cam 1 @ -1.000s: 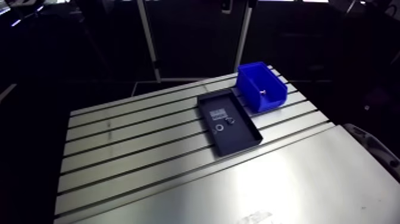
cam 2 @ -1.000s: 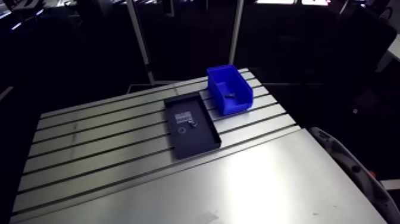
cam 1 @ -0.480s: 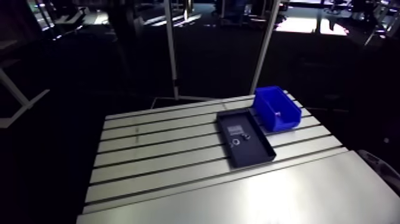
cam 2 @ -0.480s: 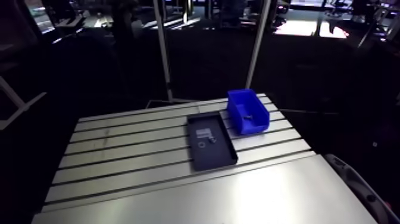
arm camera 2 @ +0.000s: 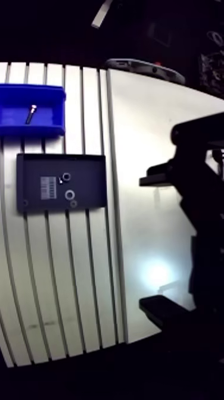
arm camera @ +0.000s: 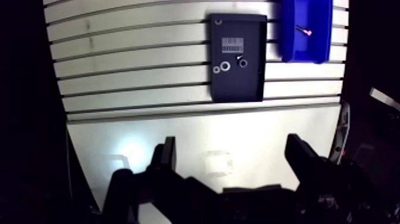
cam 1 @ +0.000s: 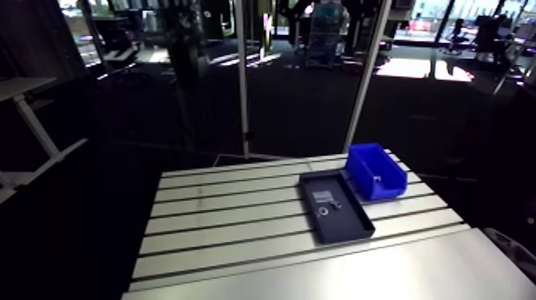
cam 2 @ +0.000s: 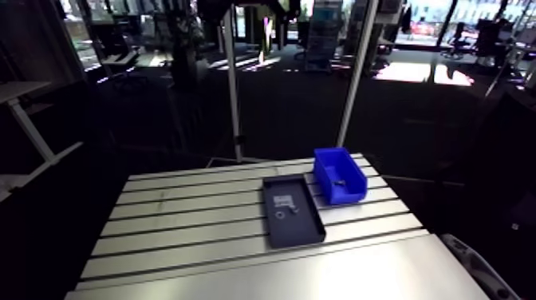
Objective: Pick up the M10 bolt from the tray and put it into the blue bin.
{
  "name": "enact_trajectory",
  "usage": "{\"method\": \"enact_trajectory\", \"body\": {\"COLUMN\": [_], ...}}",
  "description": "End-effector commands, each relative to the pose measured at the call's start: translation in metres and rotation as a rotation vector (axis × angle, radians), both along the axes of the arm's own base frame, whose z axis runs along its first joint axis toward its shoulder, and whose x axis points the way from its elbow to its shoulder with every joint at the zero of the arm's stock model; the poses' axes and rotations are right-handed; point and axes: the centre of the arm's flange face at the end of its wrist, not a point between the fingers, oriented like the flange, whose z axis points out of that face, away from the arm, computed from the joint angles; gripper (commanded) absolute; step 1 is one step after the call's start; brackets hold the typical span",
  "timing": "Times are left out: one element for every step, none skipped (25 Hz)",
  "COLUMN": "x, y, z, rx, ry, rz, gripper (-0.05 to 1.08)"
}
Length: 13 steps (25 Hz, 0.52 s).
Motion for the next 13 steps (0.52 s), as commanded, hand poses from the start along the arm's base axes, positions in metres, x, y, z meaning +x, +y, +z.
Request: {"method": "enact_trajectory", "body": {"x": [-0.0005,-0.001,-0.001,-0.0018,-0.0006,-0.0006,-0.0006,-0.0012,-0.0017,-0.0017,-0.0017,-0.0022,-0.0028], "y": [0.0011,0.0012,0.0012,0.0014,0.001,0.001,0.001,0.0011,0.0012,0.0012,0.0012,0.0013,0.0013], "z": [-0.0016,-0.0024,-0.0024,-0.0024,-0.0014,-0.0014,-0.0014,-0.0023,-0.0031,-0.0031,-0.0031,-0.0047,-0.0055], "rx": [0.006,0.006,0.006,0.007,0.005,0.005,0.006,0.005,0.005,0.005,0.005,0.004,0.003], "ry": [0.011,0.009,0.009,0.011,0.013,0.013,0.013,0.011,0.01,0.01,0.01,0.007,0.006], "rz": [0.001,0.001,0.0,0.0,-0.002,-0.002,-0.003,-0.003,-0.005,-0.005,-0.005,-0.005,-0.005], "gripper": [0.01,0.01,0.01,0.01,0.01,0.01,0.01,0.01,0.01,0.01,0.01,0.01,0.01]}}
